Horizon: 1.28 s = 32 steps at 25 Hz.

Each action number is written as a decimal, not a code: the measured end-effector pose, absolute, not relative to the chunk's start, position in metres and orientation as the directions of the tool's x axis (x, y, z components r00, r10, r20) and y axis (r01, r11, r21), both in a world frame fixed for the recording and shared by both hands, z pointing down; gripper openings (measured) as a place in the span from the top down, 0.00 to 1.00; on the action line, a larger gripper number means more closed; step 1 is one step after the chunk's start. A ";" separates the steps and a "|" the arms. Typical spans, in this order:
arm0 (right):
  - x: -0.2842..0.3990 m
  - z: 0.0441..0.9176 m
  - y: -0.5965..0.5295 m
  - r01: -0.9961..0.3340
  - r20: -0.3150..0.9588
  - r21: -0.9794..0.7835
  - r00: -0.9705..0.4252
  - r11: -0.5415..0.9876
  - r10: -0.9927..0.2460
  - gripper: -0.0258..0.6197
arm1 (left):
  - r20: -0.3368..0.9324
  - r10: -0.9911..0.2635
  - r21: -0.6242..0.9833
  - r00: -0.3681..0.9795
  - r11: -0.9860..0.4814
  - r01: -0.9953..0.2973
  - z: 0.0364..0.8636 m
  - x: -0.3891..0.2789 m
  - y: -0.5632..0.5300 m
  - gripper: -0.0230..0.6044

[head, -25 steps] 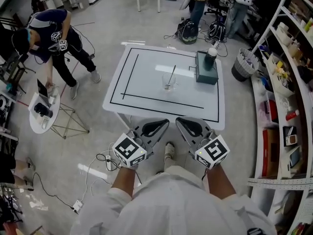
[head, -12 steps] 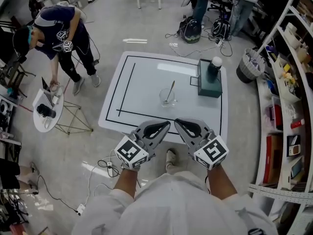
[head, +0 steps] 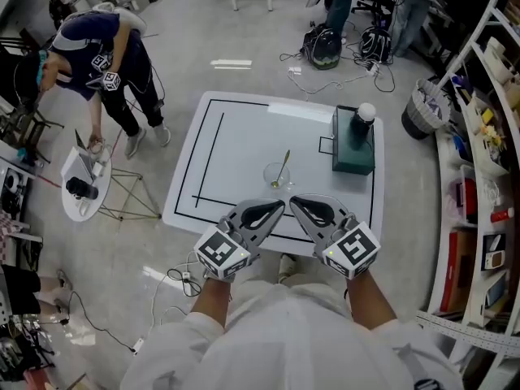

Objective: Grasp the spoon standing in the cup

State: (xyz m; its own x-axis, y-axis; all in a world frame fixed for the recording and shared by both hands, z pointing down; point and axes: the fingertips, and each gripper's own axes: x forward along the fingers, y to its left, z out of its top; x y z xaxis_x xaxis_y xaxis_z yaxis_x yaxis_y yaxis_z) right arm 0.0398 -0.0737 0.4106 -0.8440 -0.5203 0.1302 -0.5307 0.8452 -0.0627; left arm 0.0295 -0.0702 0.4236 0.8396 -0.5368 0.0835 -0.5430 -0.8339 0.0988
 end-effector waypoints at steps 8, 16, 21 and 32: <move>0.032 0.414 -0.089 -0.538 0.147 -0.083 -0.839 0.839 -0.524 0.95 | 0.097 -0.523 0.119 0.847 -0.839 -0.531 0.428 0.022 -0.084 0.96; 0.018 0.419 -0.098 -0.569 0.163 -0.106 -0.819 0.816 -0.550 0.95 | 0.098 -0.483 0.137 0.870 -0.860 -0.492 0.428 0.010 -0.099 0.96; 0.015 0.424 -0.098 -0.584 0.181 -0.101 -0.807 0.806 -0.562 0.95 | 0.102 -0.462 0.146 0.881 -0.869 -0.473 0.432 0.011 -0.099 0.96; 0.023 0.444 -0.114 -0.617 0.231 -0.113 -0.779 0.779 -0.583 0.89 | 0.114 -0.456 0.169 0.883 -0.867 -0.469 0.444 0.002 -0.106 0.96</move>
